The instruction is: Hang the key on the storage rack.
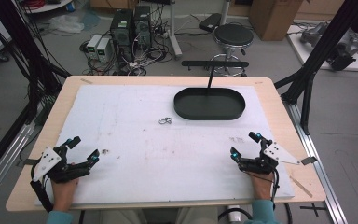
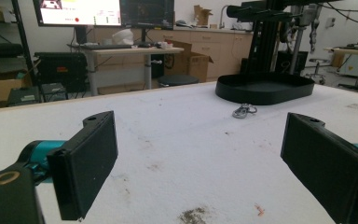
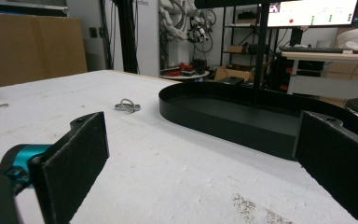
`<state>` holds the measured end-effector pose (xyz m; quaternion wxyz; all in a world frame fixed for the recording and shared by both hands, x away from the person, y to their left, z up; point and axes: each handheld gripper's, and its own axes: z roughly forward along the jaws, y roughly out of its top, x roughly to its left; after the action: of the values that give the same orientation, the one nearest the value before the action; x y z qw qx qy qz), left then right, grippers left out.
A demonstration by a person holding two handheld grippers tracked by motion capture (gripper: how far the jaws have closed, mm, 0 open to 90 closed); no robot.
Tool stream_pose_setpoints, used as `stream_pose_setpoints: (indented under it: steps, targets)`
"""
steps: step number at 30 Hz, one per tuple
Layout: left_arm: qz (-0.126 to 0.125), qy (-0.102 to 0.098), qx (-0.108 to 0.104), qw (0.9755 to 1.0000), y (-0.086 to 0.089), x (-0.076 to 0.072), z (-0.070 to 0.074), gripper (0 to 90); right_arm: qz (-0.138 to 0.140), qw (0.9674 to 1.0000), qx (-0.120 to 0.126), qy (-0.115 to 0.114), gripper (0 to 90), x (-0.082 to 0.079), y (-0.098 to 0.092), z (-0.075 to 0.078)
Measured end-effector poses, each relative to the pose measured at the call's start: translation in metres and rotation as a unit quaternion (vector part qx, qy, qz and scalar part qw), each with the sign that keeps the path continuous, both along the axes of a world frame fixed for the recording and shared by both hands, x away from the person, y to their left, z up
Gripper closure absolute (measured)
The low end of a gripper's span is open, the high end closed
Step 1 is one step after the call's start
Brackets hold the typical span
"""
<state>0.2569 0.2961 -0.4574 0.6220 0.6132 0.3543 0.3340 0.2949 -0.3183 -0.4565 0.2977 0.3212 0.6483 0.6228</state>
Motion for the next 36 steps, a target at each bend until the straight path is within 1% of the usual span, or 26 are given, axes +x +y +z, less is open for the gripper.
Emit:
stream_pose_setpoints:
  steps: [5,8,13,15,16,17,18,19,22,23,26,28,33,36]
  targets:
    - [0.000,0.000,0.002,1.0000,0.000,0.000,0.000,11.2,0.000,1.0000,0.002,0.001,2.7,0.000,0.000,0.000]
    - [-0.001,-0.001,0.003,1.0000,0.000,0.000,0.000,11.2,0.000,1.0000,-0.001,0.002,2.7,0.000,0.000,0.000]
    - [0.000,-0.002,0.001,1.0000,0.000,0.000,0.000,11.2,-0.001,1.0000,0.004,0.008,2.7,0.000,0.000,0.001]
    - [0.000,-0.002,0.001,1.0000,0.000,0.000,0.000,11.2,-0.002,1.0000,0.004,0.006,2.7,0.001,-0.001,0.001]
    - [-0.001,-0.001,0.001,1.0000,0.000,0.000,0.000,11.2,-0.004,0.9998,0.013,0.013,2.7,0.001,-0.002,0.001]
    - [0.000,-0.001,0.001,1.0000,0.000,0.000,0.000,11.2,-0.004,0.9999,0.014,0.009,2.7,0.002,-0.002,0.001]
    - [0.000,-0.001,0.001,1.0000,0.000,0.000,0.000,11.2,-0.005,0.9997,0.019,0.015,2.7,0.002,-0.003,0.001]
    - [-0.001,0.000,0.001,1.0000,0.000,0.000,0.000,11.2,-0.008,0.9997,0.018,0.014,2.7,0.003,-0.004,0.001]
    - [-0.001,0.000,0.001,1.0000,0.000,0.000,0.000,11.2,-0.005,0.9993,0.018,0.032,2.7,0.006,-0.003,0.003]
    - [-0.001,0.000,0.001,1.0000,0.000,0.000,0.000,11.2,-0.003,0.9991,0.015,0.039,2.7,0.007,-0.002,0.004]
    - [-0.001,-0.001,0.002,1.0000,0.000,0.000,0.000,11.2,-0.001,0.9994,0.002,0.036,2.7,0.012,0.000,0.015]
    - [-0.001,-0.001,0.002,1.0000,0.000,0.000,0.000,11.2,0.005,0.9990,0.002,0.043,2.7,0.015,0.003,0.025]
    - [-0.001,-0.001,0.001,1.0000,0.000,0.000,0.000,11.2,0.025,0.9981,-0.026,0.050,2.7,0.031,0.015,0.051]
    - [-0.001,0.000,0.001,1.0000,0.000,0.000,0.000,11.2,0.041,0.9966,-0.044,0.056,2.7,0.041,0.025,0.064]
